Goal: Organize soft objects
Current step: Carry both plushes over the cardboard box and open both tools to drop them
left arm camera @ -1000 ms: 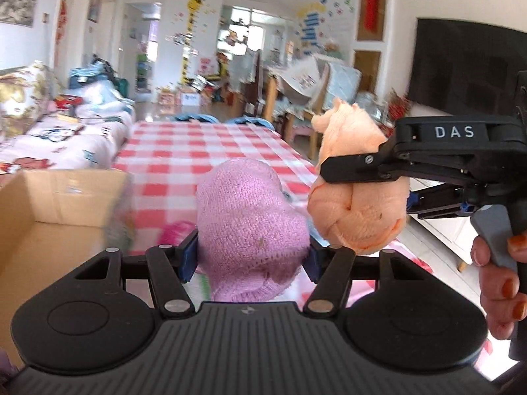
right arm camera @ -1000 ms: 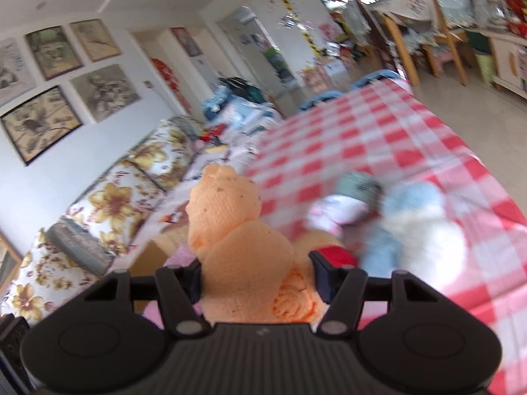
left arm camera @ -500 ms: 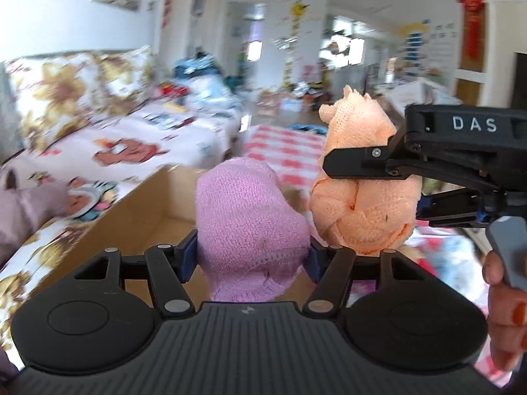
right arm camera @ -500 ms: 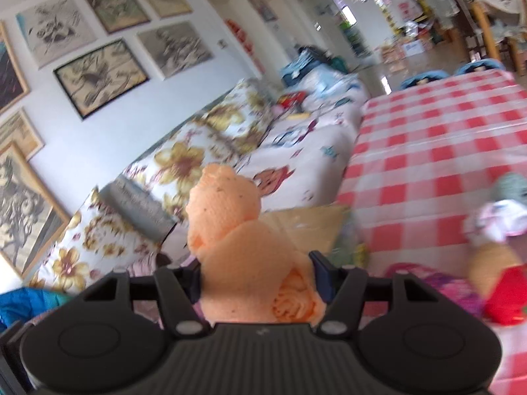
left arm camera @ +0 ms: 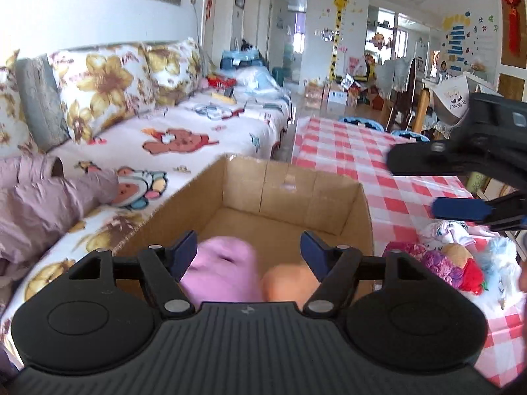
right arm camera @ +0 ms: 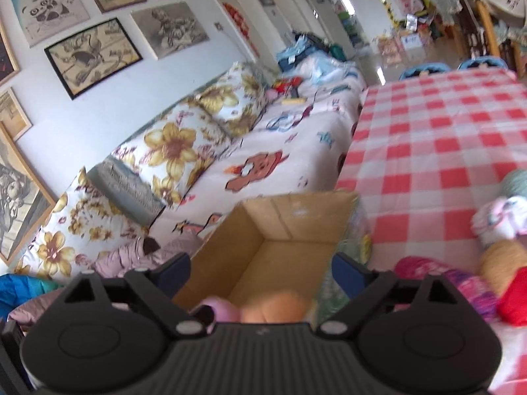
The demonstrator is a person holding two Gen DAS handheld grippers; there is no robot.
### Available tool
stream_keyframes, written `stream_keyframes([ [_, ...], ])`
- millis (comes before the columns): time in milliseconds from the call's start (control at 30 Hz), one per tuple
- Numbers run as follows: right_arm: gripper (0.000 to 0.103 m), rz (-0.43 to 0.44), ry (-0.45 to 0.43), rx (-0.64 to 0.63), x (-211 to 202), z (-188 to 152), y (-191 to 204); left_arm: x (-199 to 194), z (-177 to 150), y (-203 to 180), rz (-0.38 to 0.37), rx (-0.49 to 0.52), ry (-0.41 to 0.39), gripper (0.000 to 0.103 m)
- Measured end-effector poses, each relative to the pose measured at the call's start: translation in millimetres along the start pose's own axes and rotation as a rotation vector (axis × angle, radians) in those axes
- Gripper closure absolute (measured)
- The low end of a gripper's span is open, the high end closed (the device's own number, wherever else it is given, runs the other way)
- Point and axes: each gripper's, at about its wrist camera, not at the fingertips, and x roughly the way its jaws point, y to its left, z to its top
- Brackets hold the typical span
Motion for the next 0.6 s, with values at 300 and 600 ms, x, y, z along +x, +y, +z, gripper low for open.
stream_keyframes([
  [300,0.008,-0.144,-0.061,-0.053,-50,-11,-25,-13,-5,-9,-0.039,0.044,-0.023,0.016],
  [600,0.004,-0.252,-0.092,-0.054,-87,-27,-59,-2,-10,-20,-0.119,0.117,-0.021,0.013],
])
